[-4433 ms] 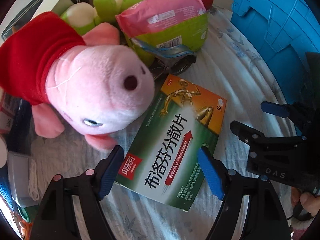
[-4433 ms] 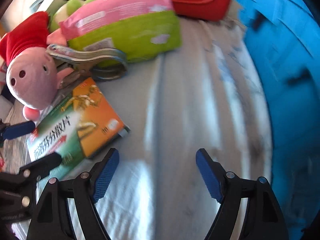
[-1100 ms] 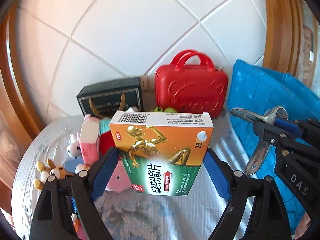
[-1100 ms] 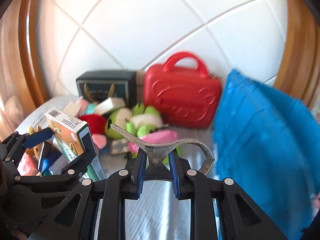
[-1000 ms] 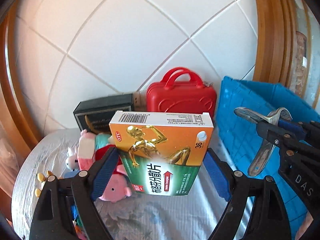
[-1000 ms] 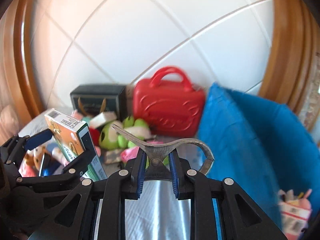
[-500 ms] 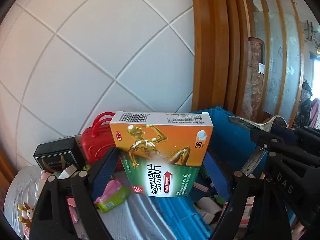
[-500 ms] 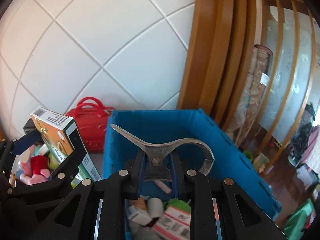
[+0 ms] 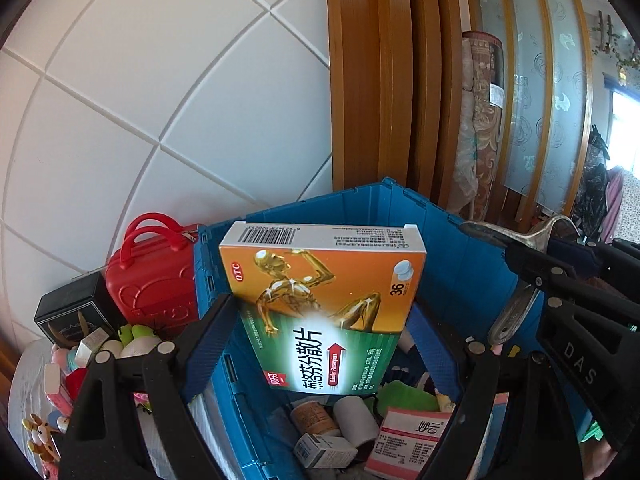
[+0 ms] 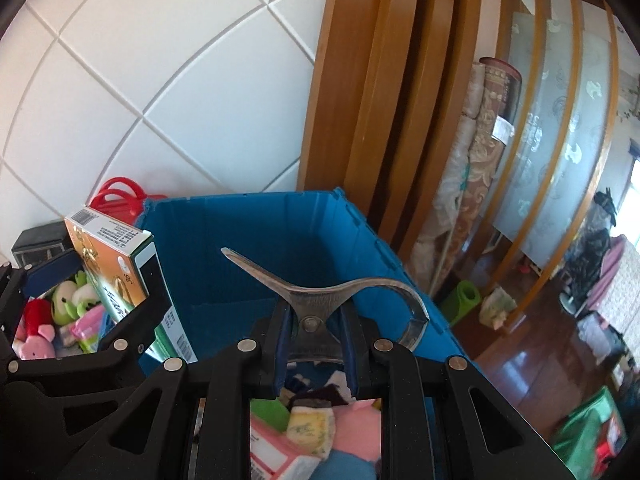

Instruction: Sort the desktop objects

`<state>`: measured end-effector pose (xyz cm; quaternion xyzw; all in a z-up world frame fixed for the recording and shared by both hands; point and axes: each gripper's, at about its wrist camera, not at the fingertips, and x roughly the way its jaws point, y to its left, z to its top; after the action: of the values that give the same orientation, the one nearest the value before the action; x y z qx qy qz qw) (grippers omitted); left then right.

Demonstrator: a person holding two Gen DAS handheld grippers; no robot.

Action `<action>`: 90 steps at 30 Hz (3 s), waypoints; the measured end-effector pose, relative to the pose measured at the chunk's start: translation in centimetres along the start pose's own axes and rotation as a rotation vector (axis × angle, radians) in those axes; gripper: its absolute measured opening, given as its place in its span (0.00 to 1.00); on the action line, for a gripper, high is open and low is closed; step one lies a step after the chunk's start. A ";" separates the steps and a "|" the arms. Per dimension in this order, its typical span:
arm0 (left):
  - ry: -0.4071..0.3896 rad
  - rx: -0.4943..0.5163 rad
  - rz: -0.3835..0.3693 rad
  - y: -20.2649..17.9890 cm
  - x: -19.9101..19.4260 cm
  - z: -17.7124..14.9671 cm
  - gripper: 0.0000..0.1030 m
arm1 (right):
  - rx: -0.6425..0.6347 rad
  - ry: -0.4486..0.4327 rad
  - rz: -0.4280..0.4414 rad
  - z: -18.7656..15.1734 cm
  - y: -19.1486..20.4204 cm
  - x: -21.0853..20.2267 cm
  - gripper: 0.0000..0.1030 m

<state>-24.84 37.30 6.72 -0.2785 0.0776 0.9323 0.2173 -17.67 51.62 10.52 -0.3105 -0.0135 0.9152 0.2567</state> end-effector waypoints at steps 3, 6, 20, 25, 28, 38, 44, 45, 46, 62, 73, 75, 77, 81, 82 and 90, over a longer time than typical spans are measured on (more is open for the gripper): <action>0.062 -0.008 -0.012 0.3 1.1 -0.2 0.84 | 0.003 0.003 0.013 0.2 -0.3 1.0 0.22; 0.182 -0.016 -0.036 0.5 2.5 -0.7 0.88 | 0.017 0.011 0.041 0.4 -0.6 2.1 0.57; 0.285 0.022 0.002 0.4 1.5 -3.6 0.90 | 0.048 0.041 0.066 -0.8 -1.4 1.2 1.00; 0.264 0.025 0.014 0.8 0.0 -4.5 0.90 | 0.047 0.046 0.076 -1.9 -1.0 -0.3 1.00; 0.251 0.018 0.009 1.1 -1.1 -5.1 0.90 | 0.040 0.041 0.090 -2.5 -0.7 -1.5 1.00; 0.194 -0.018 -0.016 2.9 -5.9 -7.7 0.90 | 0.031 -0.003 0.122 -5.2 0.1 -6.5 1.00; 0.191 -0.053 -0.011 5.5 -8.2 -10.9 0.90 | 0.010 -0.034 0.164 -7.3 2.0 -9.2 1.00; 0.191 -0.059 0.000 6.0 -8.6 -11.4 0.90 | 0.005 -0.039 0.169 -7.6 2.5 -9.5 1.00; 0.191 -0.066 0.007 6.6 -9.0 -12.0 0.90 | -0.001 -0.042 0.181 -8.0 3.2 -9.9 1.00; 0.277 -0.309 0.242 23.7 -12.3 -22.6 0.90 | -0.188 -0.037 0.458 -10.2 19.6 -10.6 1.00; 0.427 -0.505 0.445 36.9 -14.0 -33.3 0.90 | -0.322 0.183 0.592 -15.3 34.2 -4.6 1.00; 0.446 -0.549 0.472 38.9 -14.7 -35.2 0.90 | -0.354 0.218 0.606 -16.3 36.6 -3.8 1.00; 0.464 -0.587 0.488 40.8 -15.3 -37.1 0.90 | -0.377 0.252 0.627 -17.2 38.7 -3.2 1.00; 0.487 -0.643 0.517 43.7 -16.2 -39.7 0.90 | -0.414 0.308 0.648 -18.7 42.7 -2.2 1.00; 0.489 -0.654 0.520 44.3 -16.4 -40.2 0.90 | -0.422 0.317 0.651 -18.9 43.4 -2.0 1.00; 0.493 -0.681 0.515 47.6 -15.9 -41.5 0.90 | -0.464 0.367 0.643 -20.1 47.7 -0.7 1.00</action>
<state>-14.11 -22.03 -17.88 -0.5179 -0.1163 0.8344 -0.1484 -27.66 7.22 -14.05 -0.5059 -0.0758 0.8509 -0.1198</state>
